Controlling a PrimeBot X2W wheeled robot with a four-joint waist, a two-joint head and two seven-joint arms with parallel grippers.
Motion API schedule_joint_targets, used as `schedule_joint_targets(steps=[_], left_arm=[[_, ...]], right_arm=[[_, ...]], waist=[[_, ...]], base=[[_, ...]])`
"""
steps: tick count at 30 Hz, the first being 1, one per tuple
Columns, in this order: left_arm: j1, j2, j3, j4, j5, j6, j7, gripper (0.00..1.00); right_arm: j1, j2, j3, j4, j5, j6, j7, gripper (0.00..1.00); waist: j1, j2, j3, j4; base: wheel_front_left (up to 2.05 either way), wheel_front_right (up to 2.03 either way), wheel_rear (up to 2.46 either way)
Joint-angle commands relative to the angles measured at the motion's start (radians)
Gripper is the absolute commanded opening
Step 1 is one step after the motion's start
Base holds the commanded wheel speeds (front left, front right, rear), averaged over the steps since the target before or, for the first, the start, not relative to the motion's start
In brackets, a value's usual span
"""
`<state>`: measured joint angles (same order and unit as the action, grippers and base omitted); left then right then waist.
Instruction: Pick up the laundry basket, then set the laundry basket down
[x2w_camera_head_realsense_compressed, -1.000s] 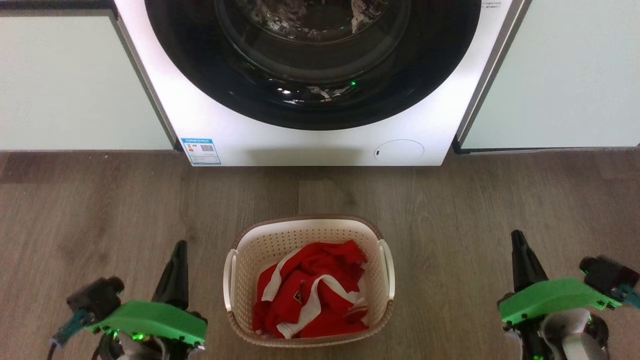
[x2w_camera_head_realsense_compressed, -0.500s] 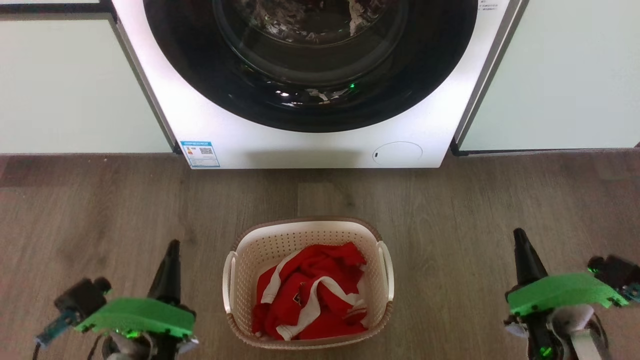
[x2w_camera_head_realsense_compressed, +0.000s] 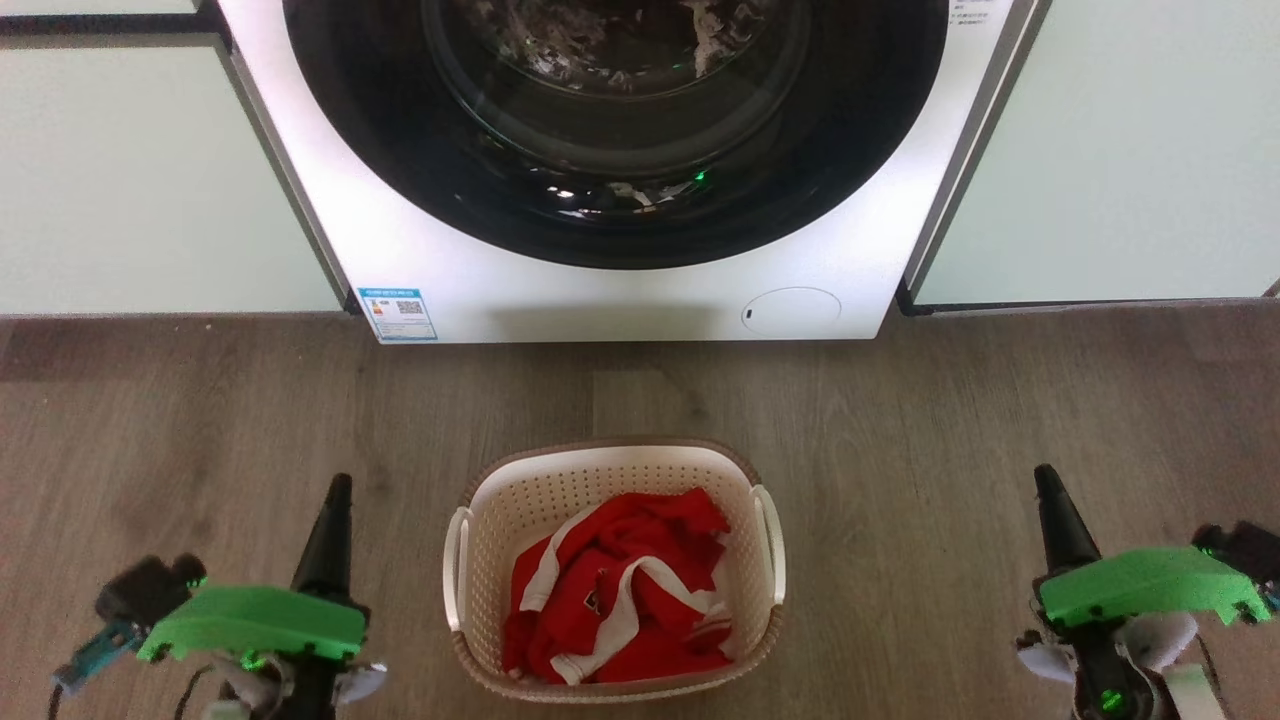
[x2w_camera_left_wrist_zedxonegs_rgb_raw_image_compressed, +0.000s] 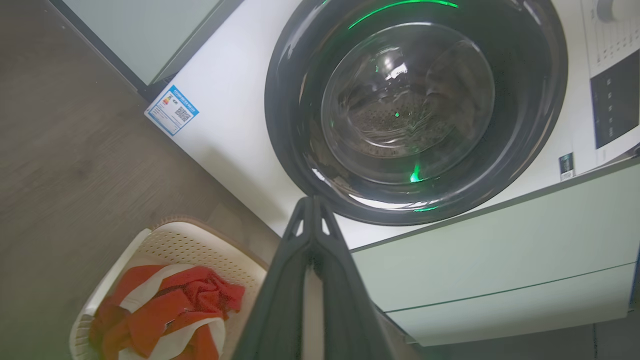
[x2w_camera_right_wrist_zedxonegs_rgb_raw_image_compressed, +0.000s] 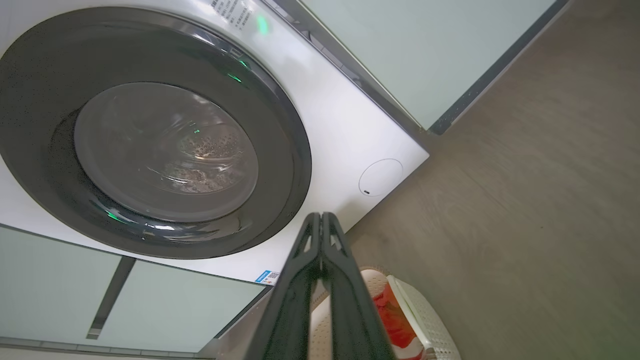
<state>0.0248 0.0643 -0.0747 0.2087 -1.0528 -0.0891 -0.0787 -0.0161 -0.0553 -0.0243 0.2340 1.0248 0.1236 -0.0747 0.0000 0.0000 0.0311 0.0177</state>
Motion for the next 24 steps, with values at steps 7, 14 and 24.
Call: schedule_joint_targets(steps=[7,14,24], left_arm=[[-0.065,0.019,0.048,-0.020,-0.099,-0.014,0.026,0.00],[-0.075,0.019,0.063,-0.012,-0.176,-0.018,0.046,0.00],[-0.089,0.018,0.085,0.000,-0.286,-0.024,0.076,0.00]], right_arm=[[-0.058,-0.017,-0.002,-0.022,0.103,0.005,0.028,0.00],[-0.062,-0.018,-0.010,-0.017,0.183,0.005,0.049,0.00],[-0.069,-0.018,-0.022,-0.011,0.297,0.006,0.078,0.00]], waist=[[0.0000,0.0000,-0.004,-0.003],[0.0000,0.0000,-0.008,-0.005],[0.0000,0.0000,-0.013,-0.008]], base=[[0.00,0.00,0.00],[0.00,0.00,0.00],[0.00,0.00,0.00]])
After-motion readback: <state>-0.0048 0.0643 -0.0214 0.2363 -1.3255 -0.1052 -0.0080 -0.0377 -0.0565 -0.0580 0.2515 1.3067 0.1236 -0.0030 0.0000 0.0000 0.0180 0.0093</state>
